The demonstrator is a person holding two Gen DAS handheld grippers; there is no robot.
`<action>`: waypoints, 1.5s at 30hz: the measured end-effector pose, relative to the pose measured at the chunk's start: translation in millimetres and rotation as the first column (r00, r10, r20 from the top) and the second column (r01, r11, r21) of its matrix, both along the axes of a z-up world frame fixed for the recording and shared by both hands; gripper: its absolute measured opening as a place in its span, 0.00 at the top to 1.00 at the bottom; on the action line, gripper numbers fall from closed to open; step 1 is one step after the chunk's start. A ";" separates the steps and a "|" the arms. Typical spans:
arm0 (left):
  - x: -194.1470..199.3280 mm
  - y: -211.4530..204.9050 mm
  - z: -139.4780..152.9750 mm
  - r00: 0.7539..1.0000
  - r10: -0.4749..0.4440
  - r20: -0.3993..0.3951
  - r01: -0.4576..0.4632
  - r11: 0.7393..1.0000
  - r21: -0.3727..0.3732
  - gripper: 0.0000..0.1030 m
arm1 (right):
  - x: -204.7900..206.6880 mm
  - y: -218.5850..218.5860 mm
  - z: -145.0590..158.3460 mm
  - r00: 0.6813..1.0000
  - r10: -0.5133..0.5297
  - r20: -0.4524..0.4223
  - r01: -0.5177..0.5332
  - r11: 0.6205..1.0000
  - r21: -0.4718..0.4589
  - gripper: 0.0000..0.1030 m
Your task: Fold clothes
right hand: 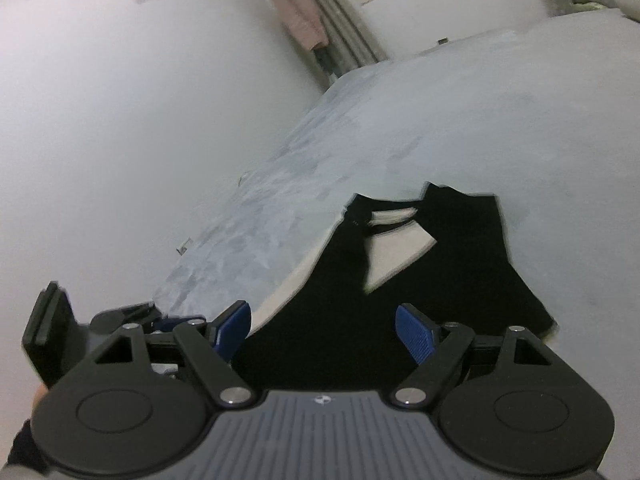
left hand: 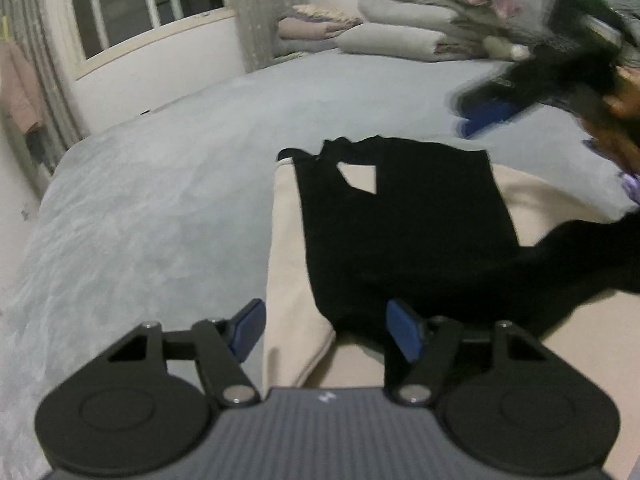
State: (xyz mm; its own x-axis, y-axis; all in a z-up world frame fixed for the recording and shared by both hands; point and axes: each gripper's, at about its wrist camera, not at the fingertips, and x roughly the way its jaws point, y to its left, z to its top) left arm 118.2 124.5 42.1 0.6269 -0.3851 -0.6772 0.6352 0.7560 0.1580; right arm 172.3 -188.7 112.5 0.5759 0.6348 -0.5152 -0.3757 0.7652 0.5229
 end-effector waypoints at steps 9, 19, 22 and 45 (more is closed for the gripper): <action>10.6 -14.1 -31.2 1.000 -0.002 0.005 0.002 0.990 0.142 0.44 | 85.9 65.2 -27.2 0.997 -0.001 -0.078 -0.012 0.986 -0.166 0.37; 26.0 4.6 -20.8 0.996 0.093 -0.006 -0.093 0.996 0.001 0.90 | 114.9 77.1 -45.0 0.995 0.028 -0.092 -0.044 0.985 -0.168 0.93; 30.7 25.8 -8.6 0.986 0.164 -0.037 -0.167 0.978 -0.126 0.91 | 120.1 74.2 -31.8 0.997 0.045 -0.067 -0.050 0.996 -0.069 0.93; 52.5 82.2 -3.7 0.893 0.361 -0.270 -0.445 0.805 -0.393 0.53 | 174.6 159.5 -36.0 0.998 0.042 -0.050 -0.052 0.973 -0.224 0.62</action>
